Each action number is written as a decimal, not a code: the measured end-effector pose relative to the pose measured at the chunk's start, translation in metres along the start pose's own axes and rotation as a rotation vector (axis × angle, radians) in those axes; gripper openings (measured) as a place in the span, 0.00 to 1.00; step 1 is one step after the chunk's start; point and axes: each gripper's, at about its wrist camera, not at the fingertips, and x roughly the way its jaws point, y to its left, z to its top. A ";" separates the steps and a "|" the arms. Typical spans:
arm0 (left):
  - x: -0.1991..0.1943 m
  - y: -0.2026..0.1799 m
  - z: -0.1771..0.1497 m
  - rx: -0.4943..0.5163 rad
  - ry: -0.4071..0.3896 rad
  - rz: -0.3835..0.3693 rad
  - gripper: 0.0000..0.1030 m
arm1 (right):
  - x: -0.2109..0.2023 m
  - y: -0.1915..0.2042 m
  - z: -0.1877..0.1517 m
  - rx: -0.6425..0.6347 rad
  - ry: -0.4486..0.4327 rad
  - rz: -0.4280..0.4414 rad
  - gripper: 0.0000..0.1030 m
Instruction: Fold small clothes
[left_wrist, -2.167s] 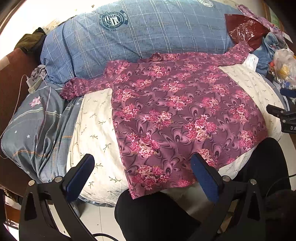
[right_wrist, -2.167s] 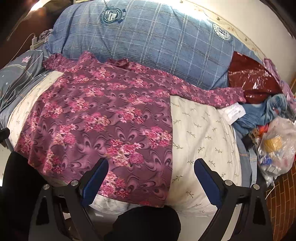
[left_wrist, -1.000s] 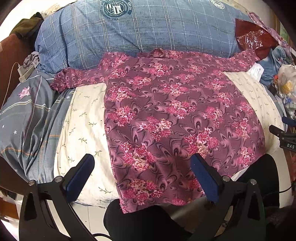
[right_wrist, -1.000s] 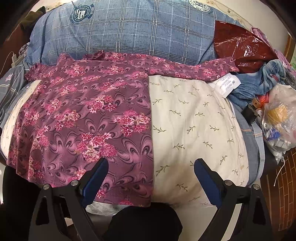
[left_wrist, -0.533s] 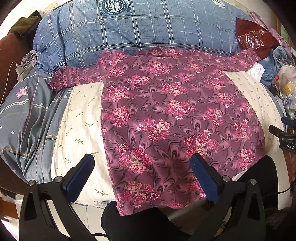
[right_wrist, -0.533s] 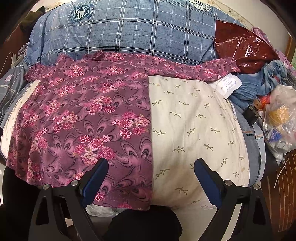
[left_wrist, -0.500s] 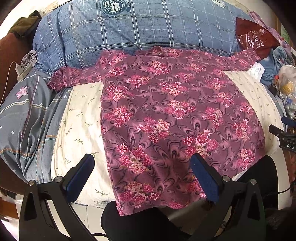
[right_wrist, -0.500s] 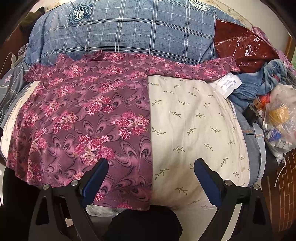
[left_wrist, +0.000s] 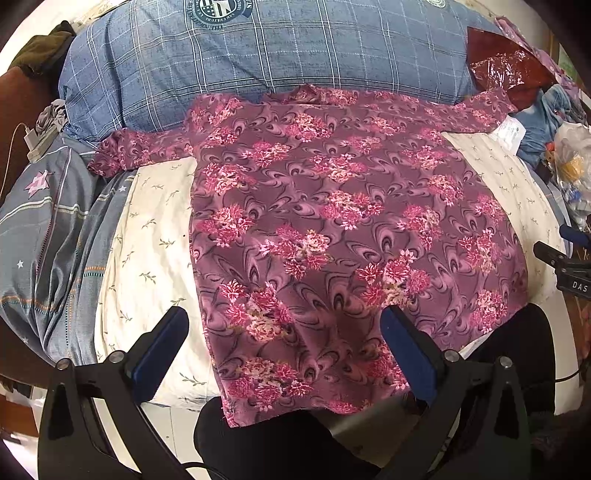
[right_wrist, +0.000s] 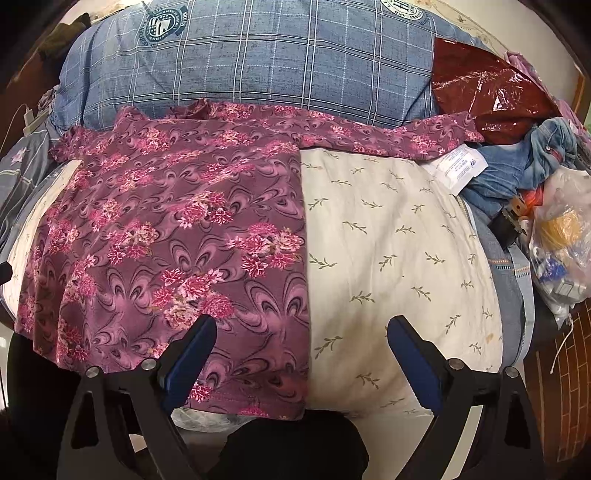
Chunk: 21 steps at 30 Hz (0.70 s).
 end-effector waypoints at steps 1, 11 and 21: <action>0.000 0.000 0.000 -0.002 0.001 0.000 1.00 | 0.000 0.000 0.000 -0.001 0.000 -0.001 0.92; 0.003 0.007 -0.001 -0.015 0.005 0.007 1.00 | 0.002 -0.001 0.003 0.007 0.006 -0.003 0.92; 0.005 0.029 0.001 -0.070 0.007 0.037 1.00 | 0.013 -0.021 0.003 0.079 0.031 0.007 0.92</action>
